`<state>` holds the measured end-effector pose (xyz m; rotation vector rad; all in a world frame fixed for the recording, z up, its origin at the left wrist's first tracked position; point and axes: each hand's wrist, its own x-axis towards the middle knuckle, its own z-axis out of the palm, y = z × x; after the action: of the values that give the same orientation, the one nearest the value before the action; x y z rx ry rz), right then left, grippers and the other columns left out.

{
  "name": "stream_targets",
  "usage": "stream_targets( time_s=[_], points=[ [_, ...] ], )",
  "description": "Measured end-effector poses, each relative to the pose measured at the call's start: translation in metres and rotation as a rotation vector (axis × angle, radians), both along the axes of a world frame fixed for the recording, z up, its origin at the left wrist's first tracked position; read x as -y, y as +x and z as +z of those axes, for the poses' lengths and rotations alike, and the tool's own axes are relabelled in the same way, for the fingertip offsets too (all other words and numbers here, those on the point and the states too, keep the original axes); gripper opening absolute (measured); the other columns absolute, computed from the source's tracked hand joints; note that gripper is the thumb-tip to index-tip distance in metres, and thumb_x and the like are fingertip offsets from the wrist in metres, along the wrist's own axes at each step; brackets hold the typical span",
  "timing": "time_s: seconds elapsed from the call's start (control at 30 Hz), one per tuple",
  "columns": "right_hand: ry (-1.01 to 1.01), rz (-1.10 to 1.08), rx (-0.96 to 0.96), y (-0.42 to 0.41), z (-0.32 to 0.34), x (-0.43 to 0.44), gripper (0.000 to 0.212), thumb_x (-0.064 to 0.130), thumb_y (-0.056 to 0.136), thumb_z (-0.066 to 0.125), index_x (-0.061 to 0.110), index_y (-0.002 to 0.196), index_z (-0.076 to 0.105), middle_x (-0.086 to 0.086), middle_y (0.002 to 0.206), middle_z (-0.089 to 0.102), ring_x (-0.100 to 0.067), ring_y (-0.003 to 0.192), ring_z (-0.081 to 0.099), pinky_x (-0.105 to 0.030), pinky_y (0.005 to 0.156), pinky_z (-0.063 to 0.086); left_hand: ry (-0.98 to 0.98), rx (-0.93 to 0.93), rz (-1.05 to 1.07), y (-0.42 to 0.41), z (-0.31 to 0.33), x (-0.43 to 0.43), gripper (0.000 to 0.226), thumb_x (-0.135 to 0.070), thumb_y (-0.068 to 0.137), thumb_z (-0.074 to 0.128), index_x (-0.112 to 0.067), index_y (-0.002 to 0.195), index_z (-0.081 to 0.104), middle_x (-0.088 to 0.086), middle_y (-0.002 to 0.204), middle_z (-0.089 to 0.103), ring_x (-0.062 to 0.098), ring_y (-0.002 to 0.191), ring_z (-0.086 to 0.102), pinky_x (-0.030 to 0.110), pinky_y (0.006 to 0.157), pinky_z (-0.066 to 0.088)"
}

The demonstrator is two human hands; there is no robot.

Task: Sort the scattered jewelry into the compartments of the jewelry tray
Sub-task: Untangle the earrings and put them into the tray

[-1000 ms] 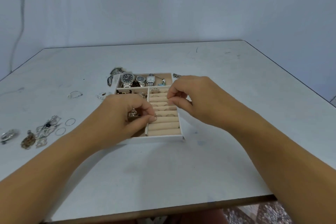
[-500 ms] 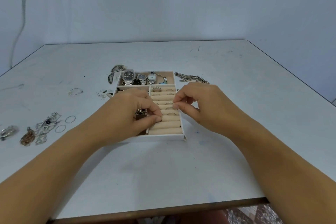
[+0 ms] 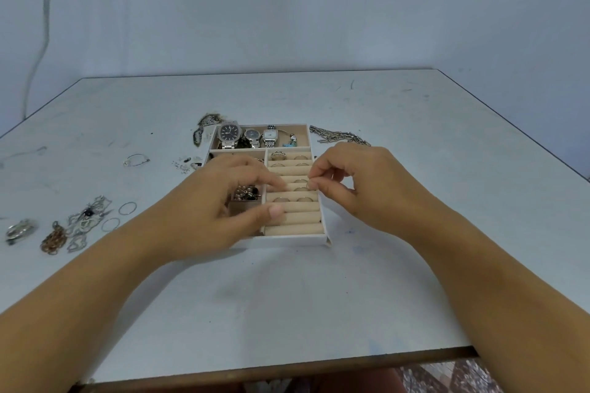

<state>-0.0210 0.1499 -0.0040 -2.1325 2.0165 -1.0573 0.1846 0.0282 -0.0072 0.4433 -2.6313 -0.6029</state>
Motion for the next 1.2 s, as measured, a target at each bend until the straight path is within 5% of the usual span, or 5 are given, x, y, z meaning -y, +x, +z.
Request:
stream_targets(
  time_s=[0.2, 0.57, 0.97, 1.2],
  points=[
    [0.021, 0.001, 0.045, 0.002, 0.001, -0.002, 0.002, 0.021, 0.086, 0.065, 0.020, 0.086, 0.067, 0.012, 0.079, 0.063, -0.007, 0.078, 0.055, -0.022, 0.070, 0.046, -0.111, 0.092, 0.024, 0.015, -0.007, -0.003, 0.070, -0.073, 0.076, 0.050, -0.033, 0.134, 0.048, -0.025, 0.134, 0.041, -0.006, 0.130, 0.034, 0.020, 0.105, 0.031],
    [0.052, 0.097, 0.023, 0.011, 0.000, -0.004, 0.002, 0.019, 0.084, 0.068, 0.018, 0.086, 0.069, 0.014, 0.077, 0.061, -0.005, 0.078, 0.055, -0.015, 0.070, 0.044, -0.157, 0.077, 0.076, 0.015, -0.016, -0.006, 0.069, -0.072, 0.078, 0.049, -0.033, 0.135, 0.047, -0.018, 0.140, 0.039, 0.000, 0.129, 0.038, 0.024, 0.104, 0.035],
    [0.017, 0.097, -0.111, 0.016, -0.008, 0.000, 0.003, 0.023, 0.083, 0.066, 0.021, 0.084, 0.068, 0.016, 0.076, 0.057, -0.003, 0.076, 0.049, -0.022, 0.069, 0.045, -0.162, 0.084, 0.083, 0.014, -0.016, -0.005, 0.070, -0.074, 0.078, 0.046, -0.035, 0.136, 0.045, -0.017, 0.142, 0.039, 0.000, 0.131, 0.036, 0.028, 0.106, 0.036],
    [0.159, 0.089, -0.100, 0.015, -0.005, 0.000, 0.010, 0.026, 0.087, 0.064, 0.022, 0.090, 0.073, 0.013, 0.091, 0.051, -0.007, 0.092, 0.046, -0.020, 0.079, 0.041, -0.148, 0.084, 0.082, 0.015, -0.017, -0.004, 0.070, -0.074, 0.077, 0.046, -0.035, 0.136, 0.045, -0.018, 0.141, 0.039, 0.000, 0.131, 0.036, 0.029, 0.106, 0.036]
  ],
)
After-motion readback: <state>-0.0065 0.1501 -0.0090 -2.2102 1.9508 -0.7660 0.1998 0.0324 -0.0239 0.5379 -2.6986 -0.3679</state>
